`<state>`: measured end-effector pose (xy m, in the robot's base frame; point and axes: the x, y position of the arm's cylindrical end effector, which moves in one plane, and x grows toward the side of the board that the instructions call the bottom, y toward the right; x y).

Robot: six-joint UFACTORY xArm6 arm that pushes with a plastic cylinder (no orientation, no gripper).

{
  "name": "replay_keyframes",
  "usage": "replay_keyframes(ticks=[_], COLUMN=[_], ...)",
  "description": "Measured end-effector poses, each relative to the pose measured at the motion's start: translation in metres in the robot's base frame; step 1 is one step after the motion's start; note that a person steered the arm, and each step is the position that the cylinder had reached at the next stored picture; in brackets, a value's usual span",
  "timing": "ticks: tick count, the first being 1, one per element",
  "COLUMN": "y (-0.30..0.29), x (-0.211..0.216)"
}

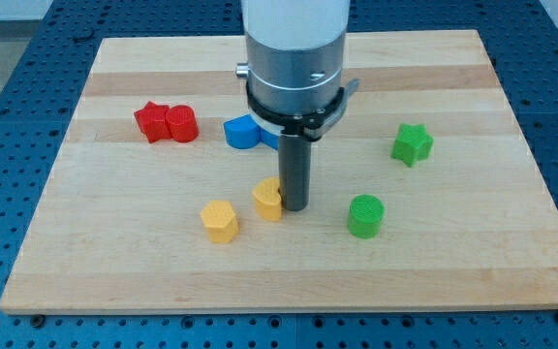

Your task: Slide the green star above the green circle

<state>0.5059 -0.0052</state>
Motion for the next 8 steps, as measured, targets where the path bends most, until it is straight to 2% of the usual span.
replay_keyframes(ticks=[3, 6, 7, 8], y=[-0.024, 0.063, 0.112, 0.18], x=[-0.007, -0.108, -0.153, -0.162])
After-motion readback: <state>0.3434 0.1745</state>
